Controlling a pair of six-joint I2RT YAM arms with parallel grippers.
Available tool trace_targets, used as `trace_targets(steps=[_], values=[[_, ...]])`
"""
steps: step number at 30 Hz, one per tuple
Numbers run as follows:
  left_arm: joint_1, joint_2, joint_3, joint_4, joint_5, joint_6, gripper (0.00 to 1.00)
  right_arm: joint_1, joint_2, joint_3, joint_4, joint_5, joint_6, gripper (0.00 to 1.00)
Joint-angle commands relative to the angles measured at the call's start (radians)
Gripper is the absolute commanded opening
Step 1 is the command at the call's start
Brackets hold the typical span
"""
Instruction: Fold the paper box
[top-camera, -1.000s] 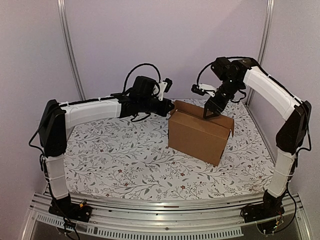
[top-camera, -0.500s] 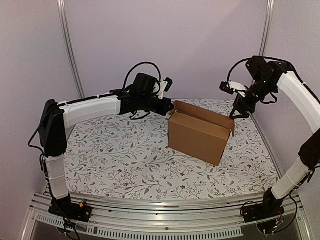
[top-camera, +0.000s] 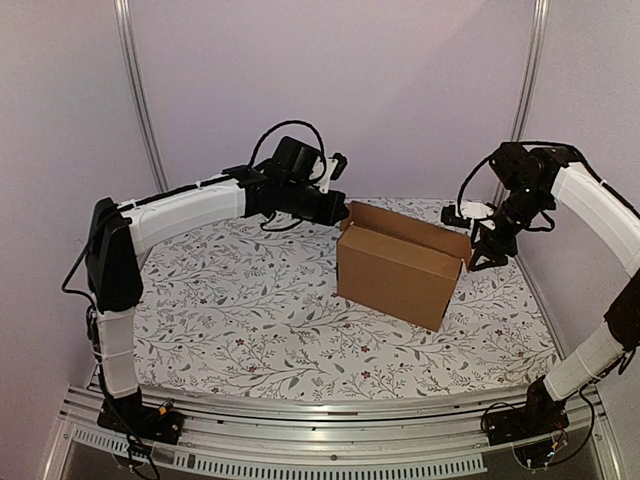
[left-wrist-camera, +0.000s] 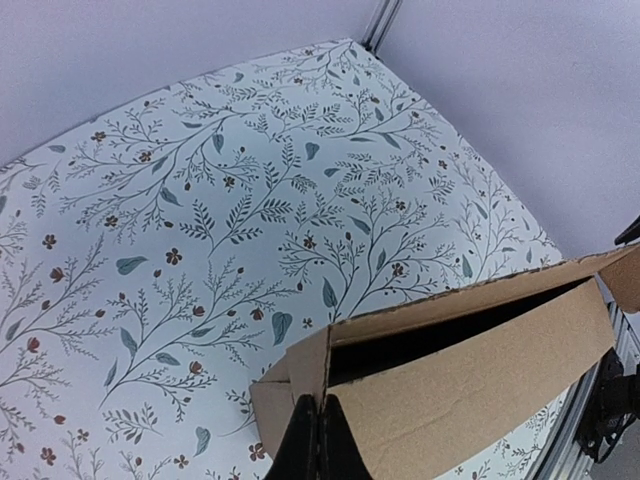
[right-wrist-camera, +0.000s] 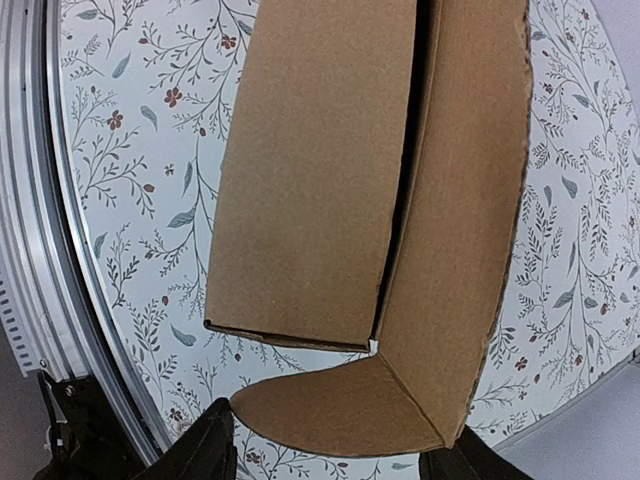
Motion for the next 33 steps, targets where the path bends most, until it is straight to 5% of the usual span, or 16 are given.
trace_targets(steps=[1, 9, 16, 25, 33], values=[[-0.025, 0.059, -0.002, -0.163, 0.021, -0.021, 0.00, 0.005, -0.008, -0.009, -0.039, 0.008, -0.051, 0.58], [-0.028, 0.068, 0.012, -0.170, 0.015, -0.003, 0.00, 0.004, -0.045, -0.048, 0.081, 0.079, -0.022, 0.51], [-0.028, 0.081, 0.031, -0.176, 0.012, 0.013, 0.00, 0.004, -0.047, 0.038, -0.060, 0.049, -0.054, 0.64], [-0.027, 0.084, 0.050, -0.182, 0.026, 0.026, 0.00, -0.066, -0.046, 0.027, -0.005, 0.173, -0.103, 0.64], [-0.023, 0.080, 0.059, -0.198, 0.038, 0.032, 0.00, -0.082, 0.034, 0.032, 0.104, 0.134, -0.118, 0.62]])
